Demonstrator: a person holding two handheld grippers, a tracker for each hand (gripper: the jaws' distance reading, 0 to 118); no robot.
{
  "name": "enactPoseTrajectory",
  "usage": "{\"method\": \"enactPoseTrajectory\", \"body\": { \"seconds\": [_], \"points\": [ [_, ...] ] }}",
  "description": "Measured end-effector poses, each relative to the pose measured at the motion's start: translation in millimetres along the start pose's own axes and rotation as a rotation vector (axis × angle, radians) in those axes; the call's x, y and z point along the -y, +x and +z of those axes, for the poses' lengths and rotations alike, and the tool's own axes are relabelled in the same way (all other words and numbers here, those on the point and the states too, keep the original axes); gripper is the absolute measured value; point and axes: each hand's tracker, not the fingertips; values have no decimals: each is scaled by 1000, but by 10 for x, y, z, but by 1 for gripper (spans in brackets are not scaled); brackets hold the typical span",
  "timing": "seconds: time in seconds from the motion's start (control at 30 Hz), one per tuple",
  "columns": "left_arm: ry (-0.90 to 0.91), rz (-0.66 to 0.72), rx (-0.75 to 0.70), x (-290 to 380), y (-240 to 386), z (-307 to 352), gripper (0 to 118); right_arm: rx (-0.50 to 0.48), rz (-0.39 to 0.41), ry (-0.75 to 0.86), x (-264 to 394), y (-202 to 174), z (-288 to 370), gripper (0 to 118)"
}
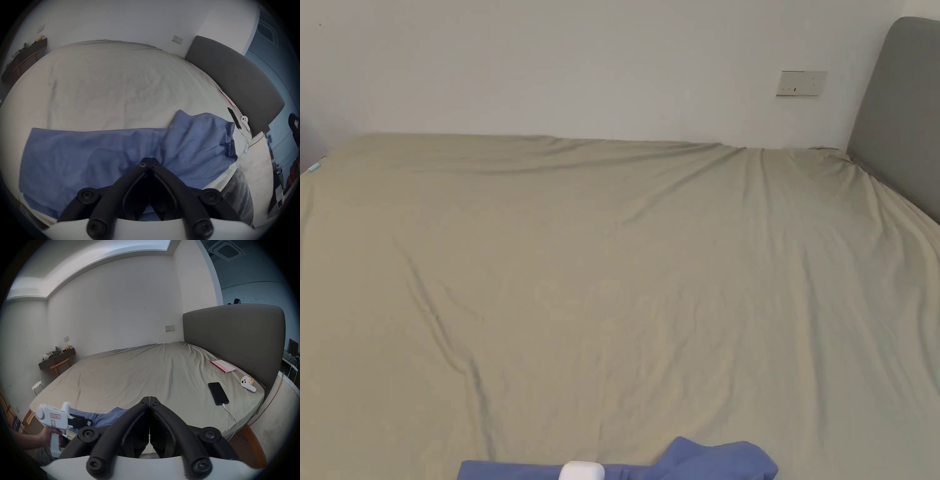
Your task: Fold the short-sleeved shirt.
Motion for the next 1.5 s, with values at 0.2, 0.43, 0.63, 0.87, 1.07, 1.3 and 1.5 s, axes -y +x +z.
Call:
{"method": "enactPoseTrajectory", "body": {
  "seconds": [0.2,0.43,0.63,0.87,1.07,1.3,1.5],
  "points": [
    [65,85,115,-295,-238,368,9,-8,49,20,-73,-68,21,1],
    [81,266,169,-905,-1585,1151,111,-74,-2,51,-198,-71,29,1],
    [-129,577,261,-770,-2829,1005,111,-95,-8,87,-306,-116,60,1],
    [-374,693,435,-426,-2559,444,112,-90,-20,67,-280,-85,63,1],
    [-336,693,520,-381,-2505,216,97,-104,-84,56,-259,-21,42,1],
    [-299,717,386,-291,-2400,235,28,-122,-175,18,-209,18,-46,1],
    [-257,550,253,-470,-2198,488,26,-105,-137,9,-181,-13,-50,1]
  ]
}}
